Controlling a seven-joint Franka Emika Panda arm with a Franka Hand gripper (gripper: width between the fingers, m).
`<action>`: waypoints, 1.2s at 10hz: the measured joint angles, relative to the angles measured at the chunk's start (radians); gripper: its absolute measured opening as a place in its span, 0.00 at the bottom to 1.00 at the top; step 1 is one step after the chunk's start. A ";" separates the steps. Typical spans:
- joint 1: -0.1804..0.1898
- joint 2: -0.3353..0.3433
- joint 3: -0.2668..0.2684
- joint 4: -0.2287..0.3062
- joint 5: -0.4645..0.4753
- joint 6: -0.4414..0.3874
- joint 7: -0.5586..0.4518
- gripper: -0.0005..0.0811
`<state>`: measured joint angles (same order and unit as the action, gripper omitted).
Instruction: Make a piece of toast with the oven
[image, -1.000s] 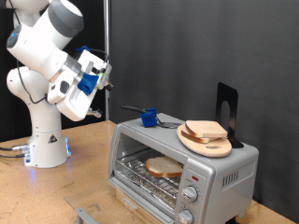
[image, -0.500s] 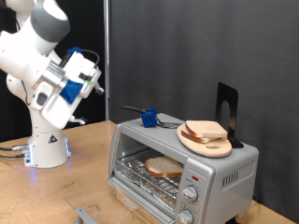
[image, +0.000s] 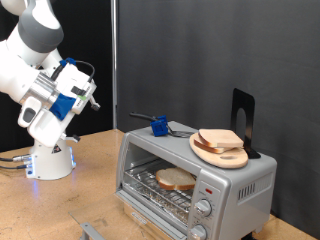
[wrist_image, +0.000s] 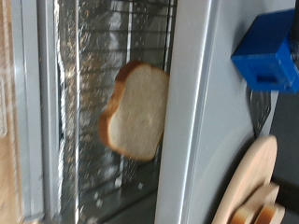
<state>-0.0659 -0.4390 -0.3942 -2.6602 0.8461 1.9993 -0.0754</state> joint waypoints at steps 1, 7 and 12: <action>-0.003 0.007 -0.010 -0.010 -0.032 -0.006 -0.001 0.99; -0.014 0.197 -0.101 -0.047 0.035 0.184 -0.251 0.99; -0.014 0.460 -0.130 0.024 0.247 0.183 -0.492 0.99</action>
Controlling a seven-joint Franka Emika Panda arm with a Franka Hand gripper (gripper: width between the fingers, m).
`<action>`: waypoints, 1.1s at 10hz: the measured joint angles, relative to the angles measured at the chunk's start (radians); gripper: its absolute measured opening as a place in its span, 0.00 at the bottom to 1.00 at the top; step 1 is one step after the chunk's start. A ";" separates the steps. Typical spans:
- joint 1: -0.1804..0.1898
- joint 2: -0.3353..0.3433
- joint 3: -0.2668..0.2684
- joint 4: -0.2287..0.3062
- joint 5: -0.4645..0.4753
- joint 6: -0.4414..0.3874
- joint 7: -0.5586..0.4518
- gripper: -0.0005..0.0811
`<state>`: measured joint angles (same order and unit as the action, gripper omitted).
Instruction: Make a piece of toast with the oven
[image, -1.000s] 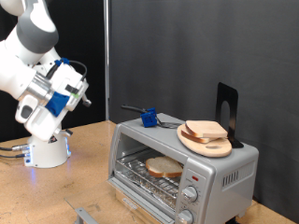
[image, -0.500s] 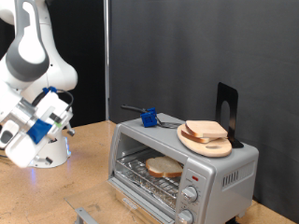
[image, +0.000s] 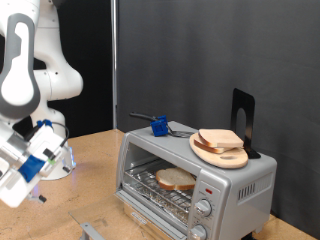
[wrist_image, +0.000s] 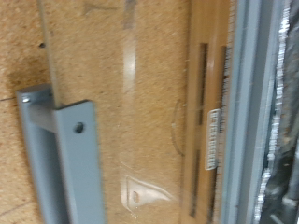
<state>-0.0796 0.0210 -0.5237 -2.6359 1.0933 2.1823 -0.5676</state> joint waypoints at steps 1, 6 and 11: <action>0.001 0.054 0.010 0.017 0.046 -0.011 -0.042 0.99; 0.005 0.194 0.090 0.046 0.094 -0.082 -0.117 0.99; 0.005 0.195 0.122 0.035 0.159 -0.087 -0.129 0.99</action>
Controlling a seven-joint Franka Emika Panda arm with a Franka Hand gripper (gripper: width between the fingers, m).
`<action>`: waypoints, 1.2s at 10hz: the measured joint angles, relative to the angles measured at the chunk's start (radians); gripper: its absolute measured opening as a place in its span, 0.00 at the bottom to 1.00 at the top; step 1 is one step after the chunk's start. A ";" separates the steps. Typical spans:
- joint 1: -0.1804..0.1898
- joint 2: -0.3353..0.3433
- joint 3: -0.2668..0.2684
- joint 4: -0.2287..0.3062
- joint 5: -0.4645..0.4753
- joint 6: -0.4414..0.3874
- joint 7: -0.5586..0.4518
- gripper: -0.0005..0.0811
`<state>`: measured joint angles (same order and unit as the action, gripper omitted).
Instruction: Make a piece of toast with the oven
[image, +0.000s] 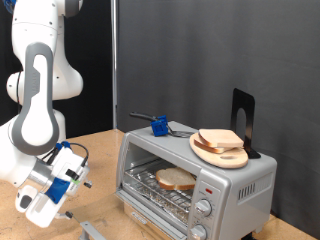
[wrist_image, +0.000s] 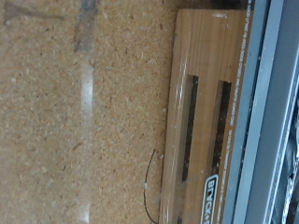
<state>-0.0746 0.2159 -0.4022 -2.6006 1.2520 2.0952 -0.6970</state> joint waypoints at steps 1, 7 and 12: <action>-0.001 -0.002 0.000 0.002 0.010 -0.004 0.000 0.99; -0.010 -0.111 -0.010 0.023 -0.018 -0.298 0.033 0.99; 0.002 -0.247 0.026 -0.009 -0.026 -0.408 0.076 0.99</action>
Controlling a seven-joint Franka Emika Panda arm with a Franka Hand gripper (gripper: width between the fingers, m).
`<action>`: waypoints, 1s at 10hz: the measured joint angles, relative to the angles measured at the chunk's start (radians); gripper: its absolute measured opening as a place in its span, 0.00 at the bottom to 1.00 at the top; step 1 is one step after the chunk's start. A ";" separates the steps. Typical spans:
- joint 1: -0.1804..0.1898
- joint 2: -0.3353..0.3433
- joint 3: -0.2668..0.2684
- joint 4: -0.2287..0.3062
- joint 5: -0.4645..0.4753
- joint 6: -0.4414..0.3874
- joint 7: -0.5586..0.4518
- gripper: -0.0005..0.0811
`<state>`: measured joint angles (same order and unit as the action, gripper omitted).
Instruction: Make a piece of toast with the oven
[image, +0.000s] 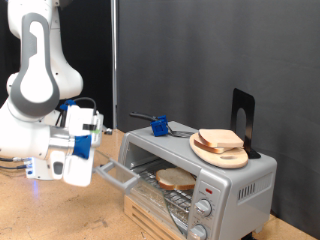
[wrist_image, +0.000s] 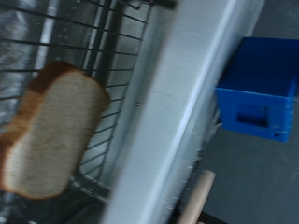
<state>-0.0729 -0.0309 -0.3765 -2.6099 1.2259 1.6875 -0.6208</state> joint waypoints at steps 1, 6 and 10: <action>0.005 -0.034 0.015 -0.014 0.011 0.005 0.018 0.99; 0.054 -0.210 0.154 -0.080 0.085 0.166 0.196 0.99; 0.069 -0.323 0.223 -0.126 0.130 0.266 0.296 0.99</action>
<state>-0.0036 -0.3536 -0.1532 -2.7359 1.3558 1.9530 -0.3246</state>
